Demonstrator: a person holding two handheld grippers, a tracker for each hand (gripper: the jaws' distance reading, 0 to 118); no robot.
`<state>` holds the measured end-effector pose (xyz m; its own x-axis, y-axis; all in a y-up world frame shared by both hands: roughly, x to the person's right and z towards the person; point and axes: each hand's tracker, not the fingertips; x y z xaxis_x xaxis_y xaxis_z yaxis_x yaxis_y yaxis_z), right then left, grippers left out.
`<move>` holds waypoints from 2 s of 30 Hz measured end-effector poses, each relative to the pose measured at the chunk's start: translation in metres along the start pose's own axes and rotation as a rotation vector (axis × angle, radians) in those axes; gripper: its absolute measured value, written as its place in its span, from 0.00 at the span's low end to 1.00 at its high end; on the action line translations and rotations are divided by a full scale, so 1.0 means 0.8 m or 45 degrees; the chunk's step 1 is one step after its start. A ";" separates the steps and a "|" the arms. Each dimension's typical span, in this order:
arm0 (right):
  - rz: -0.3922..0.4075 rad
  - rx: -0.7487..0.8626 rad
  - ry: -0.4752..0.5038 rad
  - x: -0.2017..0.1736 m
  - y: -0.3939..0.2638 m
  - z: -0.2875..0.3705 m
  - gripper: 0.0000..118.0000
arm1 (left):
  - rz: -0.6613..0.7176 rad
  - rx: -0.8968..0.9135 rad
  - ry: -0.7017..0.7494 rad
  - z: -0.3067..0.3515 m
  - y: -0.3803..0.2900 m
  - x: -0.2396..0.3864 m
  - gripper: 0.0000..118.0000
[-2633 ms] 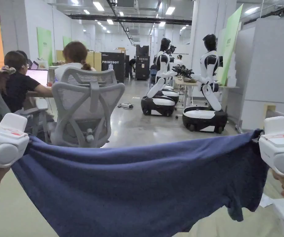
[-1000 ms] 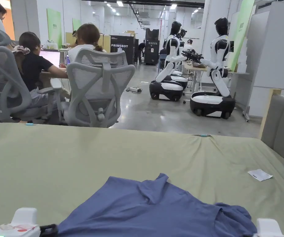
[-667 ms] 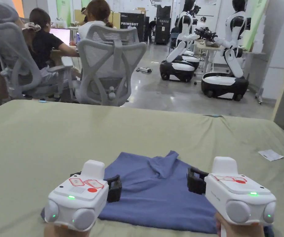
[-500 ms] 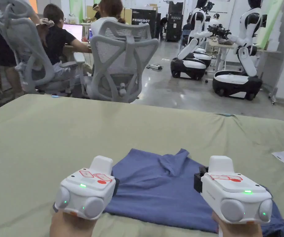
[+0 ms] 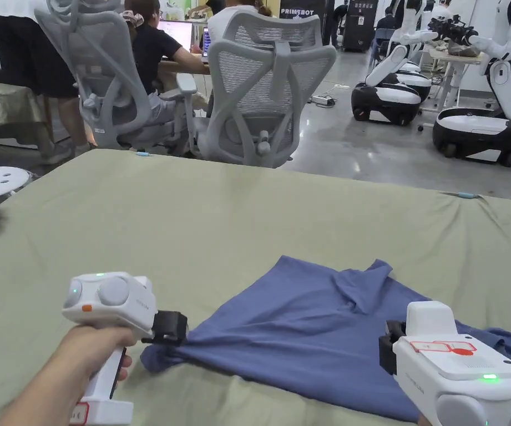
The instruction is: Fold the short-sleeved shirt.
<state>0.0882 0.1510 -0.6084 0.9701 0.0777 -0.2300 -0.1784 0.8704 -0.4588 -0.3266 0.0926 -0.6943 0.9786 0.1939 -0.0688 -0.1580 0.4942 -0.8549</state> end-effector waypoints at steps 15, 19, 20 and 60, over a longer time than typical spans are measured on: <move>0.033 -0.139 -0.177 0.149 0.054 -0.124 0.00 | -0.054 0.250 -0.116 0.039 -0.043 0.022 0.01; -0.037 -0.330 -0.122 0.219 0.061 -0.227 0.13 | -0.070 0.307 -0.092 0.036 -0.052 0.027 0.01; -0.052 -0.351 -0.118 0.229 0.058 -0.254 0.52 | -0.066 0.319 -0.091 0.031 -0.052 0.024 0.01; 0.098 0.432 -0.527 0.262 0.325 0.108 0.01 | -0.379 1.014 0.213 0.235 0.216 0.205 0.00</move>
<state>0.2590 0.4356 -0.7017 0.9524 0.2726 0.1368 -0.2546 0.9575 -0.1353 -0.2178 0.3692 -0.7564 0.9906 -0.1338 -0.0275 0.1235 0.9632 -0.2387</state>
